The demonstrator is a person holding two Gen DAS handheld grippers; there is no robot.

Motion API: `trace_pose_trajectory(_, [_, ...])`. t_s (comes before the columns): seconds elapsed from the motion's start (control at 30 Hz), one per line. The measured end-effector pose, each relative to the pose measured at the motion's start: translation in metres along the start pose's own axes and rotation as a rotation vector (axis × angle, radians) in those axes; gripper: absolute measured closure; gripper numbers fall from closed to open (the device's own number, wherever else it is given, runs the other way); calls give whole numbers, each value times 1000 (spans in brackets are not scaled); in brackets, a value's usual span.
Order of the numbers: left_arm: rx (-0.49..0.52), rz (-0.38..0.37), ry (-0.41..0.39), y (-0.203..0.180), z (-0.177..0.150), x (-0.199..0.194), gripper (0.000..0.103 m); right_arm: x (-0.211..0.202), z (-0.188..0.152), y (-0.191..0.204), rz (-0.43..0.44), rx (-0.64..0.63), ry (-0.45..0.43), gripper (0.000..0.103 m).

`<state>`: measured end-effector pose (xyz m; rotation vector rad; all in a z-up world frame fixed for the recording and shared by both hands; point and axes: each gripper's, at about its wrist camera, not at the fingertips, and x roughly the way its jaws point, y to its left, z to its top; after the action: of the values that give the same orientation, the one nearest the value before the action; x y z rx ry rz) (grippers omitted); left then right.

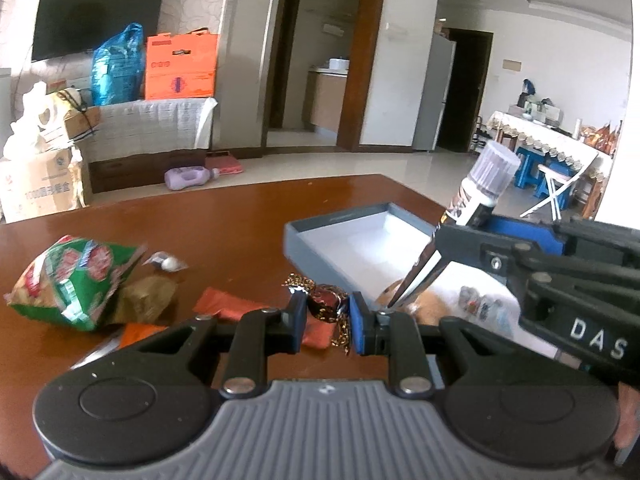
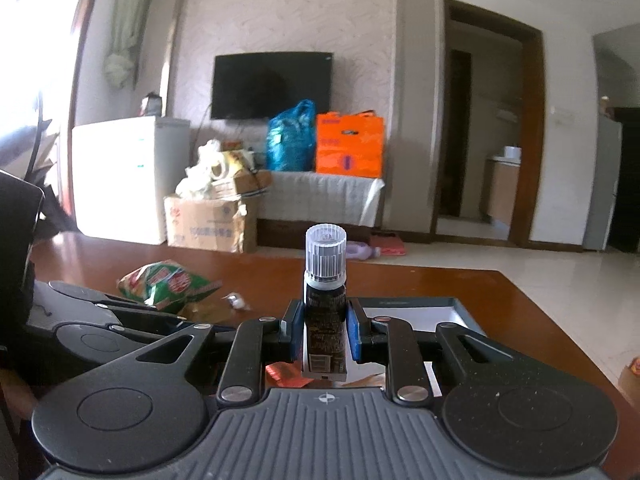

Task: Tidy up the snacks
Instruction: 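Carry the tube and candy into the grey box and open both tools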

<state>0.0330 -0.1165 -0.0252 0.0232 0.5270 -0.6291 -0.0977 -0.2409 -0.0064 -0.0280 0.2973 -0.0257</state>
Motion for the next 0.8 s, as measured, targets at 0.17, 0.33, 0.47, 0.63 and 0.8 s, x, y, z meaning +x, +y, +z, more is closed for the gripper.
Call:
trace_pose_trajectory(0.17, [34, -31, -5, -25, 9, 15, 82, 2, -4, -19, -51, 33, 11, 79])
trace_pose_trajectory(0.33, [37, -58, 11, -39, 9, 31, 82, 6, -10, -32, -105, 63, 32, 79])
trace_pose_trajectory(0.47, [48, -84, 27, -51, 7, 46, 82, 10, -16, -42, -157, 90, 53, 79])
trace_pose_trajectory(0.63, [57, -110, 42, -63, 4, 63, 82, 15, -22, -49, -197, 109, 60, 79])
trace_pose_trajectory(0.8, [41, -111, 51, -64, 0, 72, 82, 23, -27, -49, -208, 108, 76, 79])
